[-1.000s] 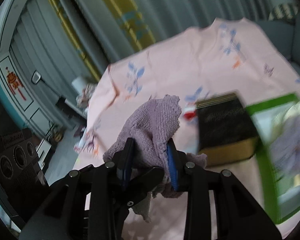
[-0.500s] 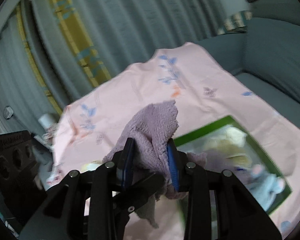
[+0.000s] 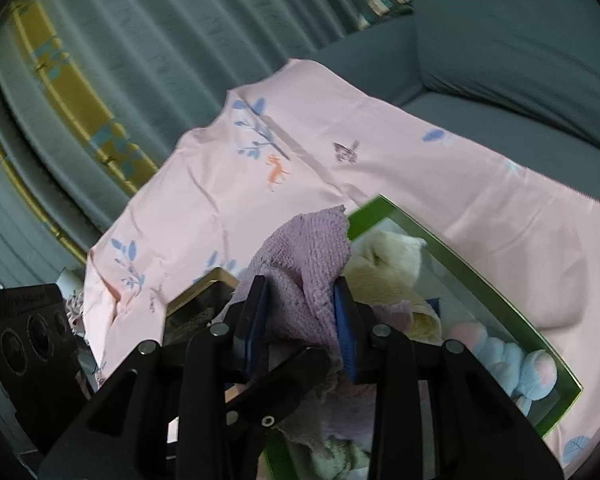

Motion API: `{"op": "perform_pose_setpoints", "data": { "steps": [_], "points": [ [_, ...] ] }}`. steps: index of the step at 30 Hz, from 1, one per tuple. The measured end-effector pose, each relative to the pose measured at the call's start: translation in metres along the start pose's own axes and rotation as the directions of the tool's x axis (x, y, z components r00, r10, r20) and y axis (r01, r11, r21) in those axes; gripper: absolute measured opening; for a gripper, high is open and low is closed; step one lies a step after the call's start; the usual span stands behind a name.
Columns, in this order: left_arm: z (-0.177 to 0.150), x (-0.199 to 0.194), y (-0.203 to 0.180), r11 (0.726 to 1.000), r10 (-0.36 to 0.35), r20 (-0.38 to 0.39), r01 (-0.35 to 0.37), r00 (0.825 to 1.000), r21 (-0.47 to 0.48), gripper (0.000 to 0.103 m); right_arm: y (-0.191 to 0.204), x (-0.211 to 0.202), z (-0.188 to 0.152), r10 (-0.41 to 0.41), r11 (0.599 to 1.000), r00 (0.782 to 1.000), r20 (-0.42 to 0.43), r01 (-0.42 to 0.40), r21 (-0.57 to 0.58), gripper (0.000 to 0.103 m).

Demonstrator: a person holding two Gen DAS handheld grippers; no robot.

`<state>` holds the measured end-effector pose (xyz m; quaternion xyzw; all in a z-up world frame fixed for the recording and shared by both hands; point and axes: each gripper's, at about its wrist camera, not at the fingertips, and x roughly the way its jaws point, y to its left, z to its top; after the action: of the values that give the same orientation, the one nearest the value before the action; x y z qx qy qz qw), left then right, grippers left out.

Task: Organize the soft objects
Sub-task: 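Carry the knit cloth into the green box and open the right gripper, then move the right gripper back to the red-and-white patterned sock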

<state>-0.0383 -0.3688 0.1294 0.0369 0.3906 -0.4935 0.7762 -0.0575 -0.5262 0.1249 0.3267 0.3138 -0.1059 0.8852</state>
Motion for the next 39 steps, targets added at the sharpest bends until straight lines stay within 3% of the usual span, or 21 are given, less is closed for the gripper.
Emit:
{"op": "perform_pose_setpoints", "data": {
  "steps": [6,21,25,27,29,31,33,35,36,39],
  "points": [
    [-0.005,0.020,-0.003,0.999,0.049,-0.061,-0.049,0.997,-0.013,0.036,-0.021,0.019,-0.004,-0.088,0.995,0.993,-0.072,0.091,0.040,0.033],
    [-0.006,0.026,-0.006,0.998,0.059,-0.071,-0.060,0.996,-0.011,0.036,-0.025,0.014,-0.004,-0.130,0.991,0.990,-0.060,0.132,0.032,0.036],
    [-0.006,0.015,-0.006,0.998,0.052,-0.066,-0.053,0.996,-0.019,0.039,-0.025,0.006,-0.005,-0.140,0.990,0.989,-0.038,0.141,0.031,0.048],
    [-0.006,0.008,-0.010,0.998,0.065,-0.059,-0.065,0.996,0.001,0.048,-0.025,0.002,-0.006,-0.136,0.990,0.990,-0.034,0.137,0.039,0.054],
    [-0.008,0.001,-0.014,0.997,0.081,-0.040,-0.080,0.996,0.023,0.050,-0.025,-0.003,-0.007,-0.139,0.989,0.990,-0.021,0.139,0.041,0.067],
    [-0.009,-0.005,-0.016,0.996,0.088,-0.031,-0.087,0.996,0.031,0.052,-0.022,-0.010,-0.008,-0.165,0.986,0.986,-0.003,0.165,0.030,0.069],
    [-0.010,-0.010,-0.017,0.997,0.075,-0.041,-0.074,0.996,0.029,0.065,-0.021,-0.016,-0.010,-0.179,0.983,0.984,0.011,0.179,0.030,0.072],
    [-0.011,-0.018,-0.016,0.997,0.079,-0.024,-0.078,0.997,0.029,0.073,-0.019,-0.025,-0.011,-0.174,0.984,0.984,0.032,0.173,0.035,0.084],
    [-0.012,-0.024,-0.016,0.996,0.083,-0.012,-0.082,0.996,0.028,0.077,-0.017,-0.029,-0.011,-0.173,0.985,0.984,0.042,0.172,0.033,0.084],
    [-0.016,-0.041,-0.011,0.997,0.073,0.011,-0.073,0.997,0.011,0.078,-0.011,-0.041,-0.013,-0.175,0.984,0.982,0.074,0.174,0.023,0.090]
  ]
}}
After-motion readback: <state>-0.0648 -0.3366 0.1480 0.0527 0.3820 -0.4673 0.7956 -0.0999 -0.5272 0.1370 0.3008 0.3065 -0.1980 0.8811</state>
